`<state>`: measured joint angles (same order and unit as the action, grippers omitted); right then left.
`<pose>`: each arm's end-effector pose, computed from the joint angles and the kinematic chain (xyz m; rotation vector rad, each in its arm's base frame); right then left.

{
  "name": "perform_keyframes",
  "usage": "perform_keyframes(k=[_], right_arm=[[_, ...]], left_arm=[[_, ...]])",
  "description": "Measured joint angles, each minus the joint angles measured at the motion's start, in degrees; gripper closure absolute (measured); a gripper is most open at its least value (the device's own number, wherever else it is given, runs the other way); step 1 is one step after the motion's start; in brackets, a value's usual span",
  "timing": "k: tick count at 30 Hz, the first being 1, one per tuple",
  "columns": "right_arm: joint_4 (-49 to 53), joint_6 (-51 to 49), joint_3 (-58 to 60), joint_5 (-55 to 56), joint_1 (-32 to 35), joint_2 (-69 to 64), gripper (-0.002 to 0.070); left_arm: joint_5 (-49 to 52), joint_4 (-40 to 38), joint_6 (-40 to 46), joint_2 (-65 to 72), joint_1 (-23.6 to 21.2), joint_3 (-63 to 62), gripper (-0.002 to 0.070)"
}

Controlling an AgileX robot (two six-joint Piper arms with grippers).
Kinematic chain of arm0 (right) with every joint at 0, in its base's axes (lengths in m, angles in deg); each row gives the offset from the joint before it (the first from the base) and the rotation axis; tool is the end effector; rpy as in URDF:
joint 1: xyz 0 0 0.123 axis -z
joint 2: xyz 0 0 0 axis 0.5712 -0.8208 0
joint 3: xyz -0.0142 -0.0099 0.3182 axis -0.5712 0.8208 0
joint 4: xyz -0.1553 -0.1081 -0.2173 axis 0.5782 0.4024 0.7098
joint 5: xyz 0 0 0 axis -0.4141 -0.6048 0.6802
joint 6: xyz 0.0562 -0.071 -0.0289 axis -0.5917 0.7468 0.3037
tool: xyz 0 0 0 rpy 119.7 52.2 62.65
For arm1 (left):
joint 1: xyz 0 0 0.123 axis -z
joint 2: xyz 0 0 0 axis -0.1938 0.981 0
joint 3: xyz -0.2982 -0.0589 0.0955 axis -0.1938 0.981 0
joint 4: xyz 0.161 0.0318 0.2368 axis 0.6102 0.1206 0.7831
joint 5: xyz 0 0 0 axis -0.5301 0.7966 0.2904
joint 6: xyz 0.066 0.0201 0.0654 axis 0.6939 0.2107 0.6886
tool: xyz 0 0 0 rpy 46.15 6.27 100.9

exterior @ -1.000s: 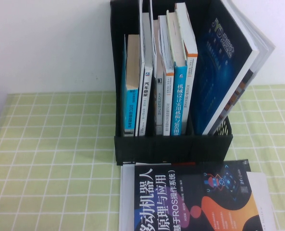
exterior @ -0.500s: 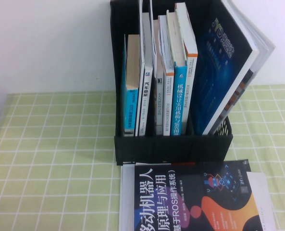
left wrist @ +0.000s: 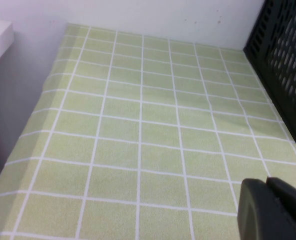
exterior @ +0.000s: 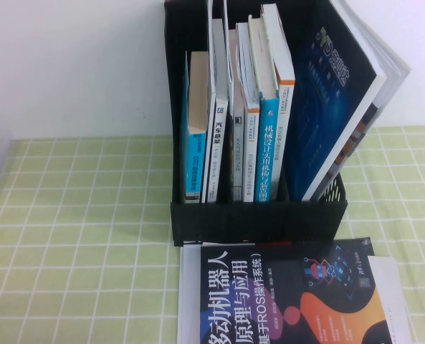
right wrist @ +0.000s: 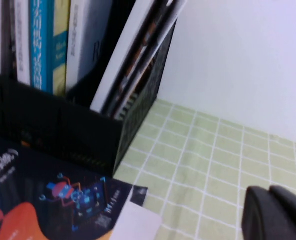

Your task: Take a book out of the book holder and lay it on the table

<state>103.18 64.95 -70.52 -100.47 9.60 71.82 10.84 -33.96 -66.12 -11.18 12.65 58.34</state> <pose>0.0673 0.0142 0.2449 -0.4459 1.6967 0.0205 0.0600 -0.0050 0.1733 -0.1784 1.8340 -0.2242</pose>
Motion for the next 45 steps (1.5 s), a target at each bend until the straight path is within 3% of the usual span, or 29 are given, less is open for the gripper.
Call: perform_keyframes(k=[5,13,20,28,33,45], right_arm=[[-2.3,-6.7,9.9,13.9,7.9,4.6,0.0675],[-3.6,-13.2,12.2,7.4,14.5,8.7,0.0675],[-11.5,-1.4,12.2,-0.5,17.9,8.7,0.0675],[-27.7,18.0,12.2,-0.6,21.1,8.7,0.0675],[-30.0,19.9,12.2,-0.6,26.2,8.7,0.0675],[-30.8,20.0,12.2,-0.6,29.8,8.7,0.0675]], left_arm=[[0.0,0.0,0.0,0.0,0.0,0.0,0.0678],[0.0,0.1,0.1,0.0,0.0,0.0,0.0678],[0.0,0.1,0.1,0.0,0.0,0.0,0.0678],[0.0,0.1,0.2,0.0,0.0,0.0,0.0678],[0.0,0.1,0.2,0.0,0.0,0.0,0.0678],[0.0,0.1,0.2,0.0,0.0,0.0,0.0677]])
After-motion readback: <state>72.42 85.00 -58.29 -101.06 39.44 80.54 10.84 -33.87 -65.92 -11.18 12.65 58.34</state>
